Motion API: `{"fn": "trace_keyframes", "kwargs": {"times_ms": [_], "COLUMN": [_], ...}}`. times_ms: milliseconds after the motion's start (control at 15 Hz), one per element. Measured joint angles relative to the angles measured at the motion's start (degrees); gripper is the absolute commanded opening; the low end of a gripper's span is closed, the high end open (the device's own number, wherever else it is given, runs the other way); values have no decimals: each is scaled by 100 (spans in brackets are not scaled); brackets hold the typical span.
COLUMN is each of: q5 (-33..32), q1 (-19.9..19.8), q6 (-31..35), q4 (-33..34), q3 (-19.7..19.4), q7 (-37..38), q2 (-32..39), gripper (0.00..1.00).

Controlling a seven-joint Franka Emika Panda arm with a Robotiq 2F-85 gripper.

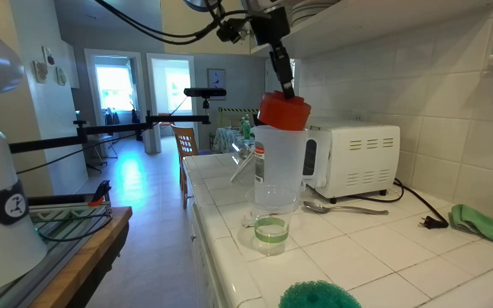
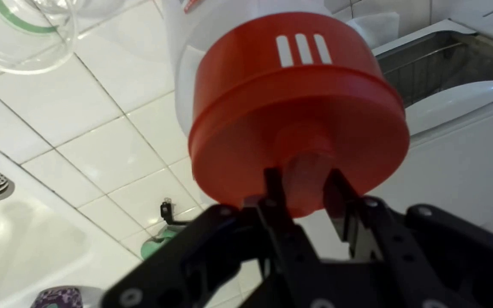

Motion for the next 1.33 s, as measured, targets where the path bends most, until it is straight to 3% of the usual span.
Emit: {"fn": "trace_keyframes", "kwargs": {"times_ms": [467,933,1000,1133,1333], "q5": [-927,-1981,-2032,-2031,-1966], "q1": [-103,-407,-422,-422,-419], "q6": [451,1121,1156,1164,1164], "q4": [-331,-599,-621,-658,-761], "q3": [102,424,451,490,539], "q7": [118,775,844,958,1068], "q2": [-46,-56,-57,-57,-56], "gripper": [7,7,53,61,84]}}
